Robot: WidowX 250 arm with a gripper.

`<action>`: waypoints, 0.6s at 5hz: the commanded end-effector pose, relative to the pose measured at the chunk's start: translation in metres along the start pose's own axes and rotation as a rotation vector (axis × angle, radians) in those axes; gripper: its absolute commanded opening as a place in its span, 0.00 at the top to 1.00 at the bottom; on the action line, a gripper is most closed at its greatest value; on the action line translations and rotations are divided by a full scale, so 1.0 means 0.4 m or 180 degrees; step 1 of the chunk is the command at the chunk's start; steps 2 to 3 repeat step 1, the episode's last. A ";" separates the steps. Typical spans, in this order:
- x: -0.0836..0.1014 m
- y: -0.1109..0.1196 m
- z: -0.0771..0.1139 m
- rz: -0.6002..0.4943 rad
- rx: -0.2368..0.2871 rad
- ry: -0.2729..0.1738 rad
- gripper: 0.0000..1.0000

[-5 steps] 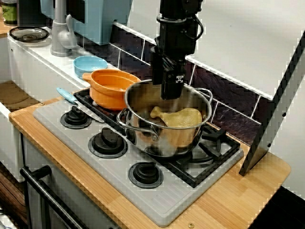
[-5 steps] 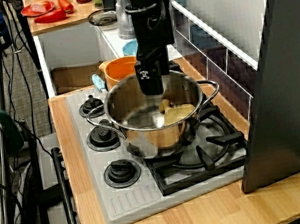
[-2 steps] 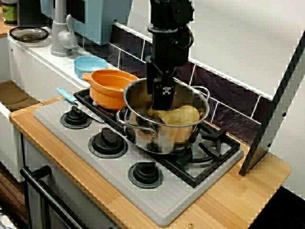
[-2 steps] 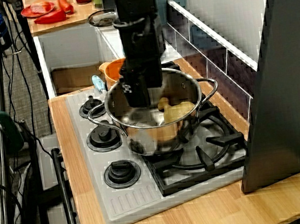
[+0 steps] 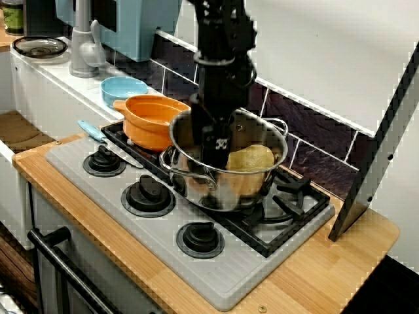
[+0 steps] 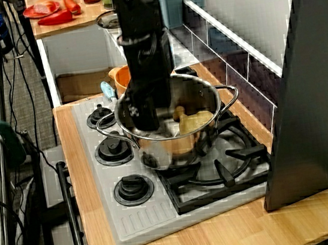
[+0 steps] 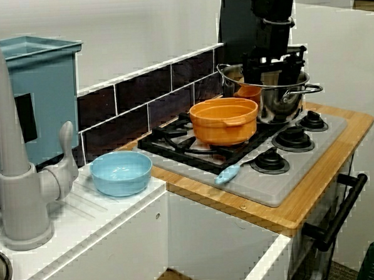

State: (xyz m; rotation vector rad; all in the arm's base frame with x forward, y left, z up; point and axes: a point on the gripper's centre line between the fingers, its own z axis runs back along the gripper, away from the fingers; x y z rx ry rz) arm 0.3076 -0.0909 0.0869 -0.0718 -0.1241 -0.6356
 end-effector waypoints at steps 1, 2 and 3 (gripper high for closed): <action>0.017 -0.001 0.017 0.0106 0.0155 -0.0230 0.00; 0.017 -0.001 0.017 0.0106 0.0155 -0.0230 0.00; 0.017 -0.001 0.017 0.0106 0.0155 -0.0230 0.00</action>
